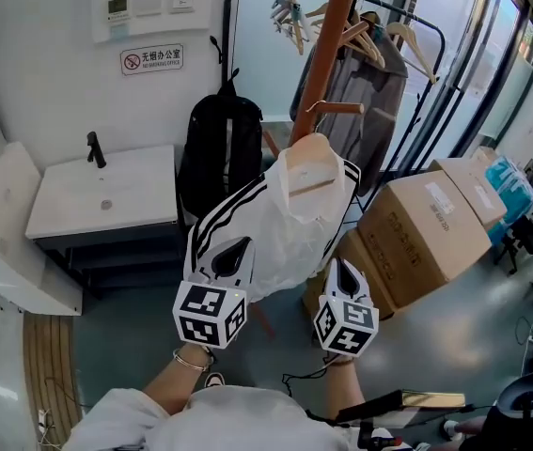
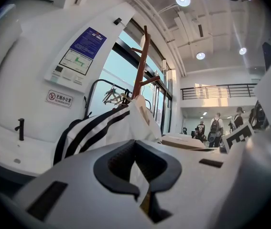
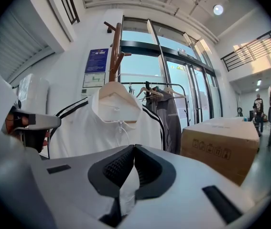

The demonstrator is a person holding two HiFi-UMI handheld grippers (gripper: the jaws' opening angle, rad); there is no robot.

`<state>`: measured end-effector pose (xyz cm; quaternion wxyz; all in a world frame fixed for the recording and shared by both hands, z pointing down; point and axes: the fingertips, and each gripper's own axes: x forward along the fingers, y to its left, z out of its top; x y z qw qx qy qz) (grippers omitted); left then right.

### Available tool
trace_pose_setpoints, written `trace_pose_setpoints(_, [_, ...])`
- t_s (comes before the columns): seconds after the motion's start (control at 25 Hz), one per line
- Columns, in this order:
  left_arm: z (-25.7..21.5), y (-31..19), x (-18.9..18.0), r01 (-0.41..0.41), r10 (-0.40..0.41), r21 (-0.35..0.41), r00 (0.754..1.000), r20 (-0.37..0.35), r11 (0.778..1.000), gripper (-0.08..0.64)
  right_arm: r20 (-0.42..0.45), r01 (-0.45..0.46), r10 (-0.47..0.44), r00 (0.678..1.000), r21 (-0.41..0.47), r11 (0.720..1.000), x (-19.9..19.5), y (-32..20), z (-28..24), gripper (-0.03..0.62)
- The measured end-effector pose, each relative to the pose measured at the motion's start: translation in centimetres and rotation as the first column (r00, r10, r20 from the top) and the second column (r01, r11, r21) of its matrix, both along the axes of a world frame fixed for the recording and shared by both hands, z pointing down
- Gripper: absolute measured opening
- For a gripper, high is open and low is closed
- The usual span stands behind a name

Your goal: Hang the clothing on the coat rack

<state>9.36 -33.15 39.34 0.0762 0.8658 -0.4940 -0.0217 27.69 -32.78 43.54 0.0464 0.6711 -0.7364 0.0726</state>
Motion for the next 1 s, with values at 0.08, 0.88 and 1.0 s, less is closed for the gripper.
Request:
trace_pose_setpoints(0.08, [0.1,-0.2,0.1,-0.001,0.001,-0.003,1.000,0.002,1.000,0.009,-0.001,0.004,-0.004,1.000,-0.002,1.000,-0.1,-0.2,0.1,0.024])
trace_pose_setpoints(0.88, [0.5,-1.1,0.0,-0.015,0.015,-0.009,1.000,0.003,1.000,0.008,-0.092,0.019,-0.019,0.996,0.003,1.000,-0.9,-0.7,-0.6,0.022])
trace_pose_setpoints(1.0, [0.6,-1.0,-0.1,-0.018,0.018,-0.011,1.000,0.003,1.000,0.009,-0.097,0.021,-0.020,0.995,0.001,1.000,-1.1,-0.5,-0.6,0.021])
